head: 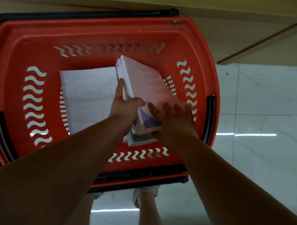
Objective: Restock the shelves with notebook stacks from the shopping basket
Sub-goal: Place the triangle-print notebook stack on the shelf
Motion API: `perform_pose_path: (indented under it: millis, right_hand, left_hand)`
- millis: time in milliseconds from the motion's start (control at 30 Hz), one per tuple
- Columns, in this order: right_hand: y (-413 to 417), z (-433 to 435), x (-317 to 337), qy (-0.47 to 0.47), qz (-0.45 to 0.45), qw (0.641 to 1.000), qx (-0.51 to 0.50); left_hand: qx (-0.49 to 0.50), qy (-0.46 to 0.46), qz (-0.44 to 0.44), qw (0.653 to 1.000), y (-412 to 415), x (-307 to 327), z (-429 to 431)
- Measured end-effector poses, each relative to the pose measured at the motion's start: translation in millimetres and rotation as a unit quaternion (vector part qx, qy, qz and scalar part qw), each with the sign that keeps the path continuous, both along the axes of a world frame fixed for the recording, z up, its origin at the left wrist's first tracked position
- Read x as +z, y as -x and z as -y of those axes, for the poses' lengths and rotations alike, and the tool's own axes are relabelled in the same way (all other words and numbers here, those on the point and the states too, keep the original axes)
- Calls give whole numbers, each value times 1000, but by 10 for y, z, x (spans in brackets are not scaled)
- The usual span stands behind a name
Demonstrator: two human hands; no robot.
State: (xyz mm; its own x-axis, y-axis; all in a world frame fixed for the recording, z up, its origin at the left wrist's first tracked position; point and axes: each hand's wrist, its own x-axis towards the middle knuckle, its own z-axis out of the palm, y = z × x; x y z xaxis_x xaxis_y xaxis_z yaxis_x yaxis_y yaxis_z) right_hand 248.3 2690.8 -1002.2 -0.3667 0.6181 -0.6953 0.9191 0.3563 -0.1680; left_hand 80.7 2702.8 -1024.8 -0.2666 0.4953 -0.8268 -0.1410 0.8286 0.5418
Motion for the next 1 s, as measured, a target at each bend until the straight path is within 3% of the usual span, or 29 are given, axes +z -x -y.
perform_pose_path:
  millis: [300,533,833,933,1000]
  right_hand:
    - [-19,69,145,34,-11,998,-55]
    - [-14,27,344,56,-37,994,-89]
    - [375,145,630,100,-142,971,-166]
    - [514,92,433,101,-225,951,-188]
    - [674,41,188,94,-224,942,-232]
  left_hand:
    - [-68,36,32,997,-42,170,-154]
    - [-2,12,81,997,-6,160,-148]
    - [-23,0,140,990,727,522,26]
    - [-45,-8,156,987,992,470,105]
    - [-62,-24,158,985,1099,390,141]
